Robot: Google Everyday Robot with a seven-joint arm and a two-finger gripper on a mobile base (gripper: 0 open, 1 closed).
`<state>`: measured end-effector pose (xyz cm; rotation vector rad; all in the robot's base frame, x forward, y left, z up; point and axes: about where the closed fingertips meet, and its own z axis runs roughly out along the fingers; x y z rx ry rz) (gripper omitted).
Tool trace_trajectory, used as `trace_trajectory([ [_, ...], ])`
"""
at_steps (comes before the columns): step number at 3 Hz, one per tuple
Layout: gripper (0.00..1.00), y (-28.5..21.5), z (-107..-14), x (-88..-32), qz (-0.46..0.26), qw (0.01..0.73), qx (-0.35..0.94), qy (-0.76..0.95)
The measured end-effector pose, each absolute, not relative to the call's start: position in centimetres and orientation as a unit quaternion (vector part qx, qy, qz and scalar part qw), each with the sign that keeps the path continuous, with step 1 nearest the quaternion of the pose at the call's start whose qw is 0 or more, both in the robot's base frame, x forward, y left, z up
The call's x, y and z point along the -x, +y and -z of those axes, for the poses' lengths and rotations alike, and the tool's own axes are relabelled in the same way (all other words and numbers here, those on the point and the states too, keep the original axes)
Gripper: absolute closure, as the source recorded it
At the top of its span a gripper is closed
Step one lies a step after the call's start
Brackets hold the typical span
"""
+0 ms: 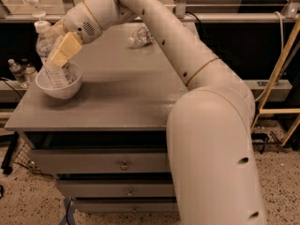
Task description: Place blue plastic bottle into white bowl
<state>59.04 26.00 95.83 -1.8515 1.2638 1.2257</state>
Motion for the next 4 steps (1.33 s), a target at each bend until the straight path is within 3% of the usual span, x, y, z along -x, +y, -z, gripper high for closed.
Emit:
trace_trajectory([
  [2,0.0,21.7,-95.9,-59.1,-0.439,0.288,0.688,0.501],
  [4,0.0,7.8,-93.8,-59.7,-0.353,0.367,0.605,0.612],
])
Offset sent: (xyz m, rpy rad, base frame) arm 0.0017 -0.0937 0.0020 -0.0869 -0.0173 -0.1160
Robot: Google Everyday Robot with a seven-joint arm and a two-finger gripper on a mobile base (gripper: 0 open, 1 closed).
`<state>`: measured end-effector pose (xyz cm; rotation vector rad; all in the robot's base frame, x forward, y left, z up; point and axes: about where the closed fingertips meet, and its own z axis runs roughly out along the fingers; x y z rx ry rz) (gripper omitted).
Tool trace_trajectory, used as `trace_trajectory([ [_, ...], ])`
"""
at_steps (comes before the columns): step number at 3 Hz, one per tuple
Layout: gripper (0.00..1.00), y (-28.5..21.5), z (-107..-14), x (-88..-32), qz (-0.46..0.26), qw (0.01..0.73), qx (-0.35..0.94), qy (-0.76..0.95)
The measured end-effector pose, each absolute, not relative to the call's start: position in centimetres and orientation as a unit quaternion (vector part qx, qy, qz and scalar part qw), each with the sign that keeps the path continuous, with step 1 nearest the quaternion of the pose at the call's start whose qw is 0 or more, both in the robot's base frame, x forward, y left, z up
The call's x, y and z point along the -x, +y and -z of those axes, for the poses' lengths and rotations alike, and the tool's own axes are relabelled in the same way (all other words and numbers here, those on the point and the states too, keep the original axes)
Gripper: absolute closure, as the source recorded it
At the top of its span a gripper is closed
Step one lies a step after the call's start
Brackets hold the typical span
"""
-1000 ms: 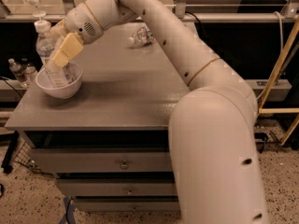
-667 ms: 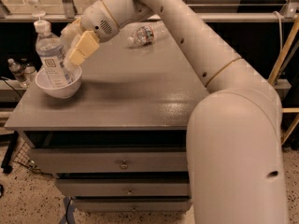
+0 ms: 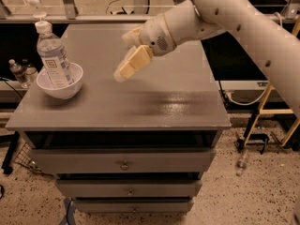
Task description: Place blue plastic bottle into white bowl
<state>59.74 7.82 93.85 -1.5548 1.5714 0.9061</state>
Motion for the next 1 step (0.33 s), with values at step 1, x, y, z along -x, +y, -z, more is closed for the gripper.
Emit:
trace_trajectory([
  [1,0.0,7.87,-93.88,-59.83,-0.355,0.366,0.606,0.611],
])
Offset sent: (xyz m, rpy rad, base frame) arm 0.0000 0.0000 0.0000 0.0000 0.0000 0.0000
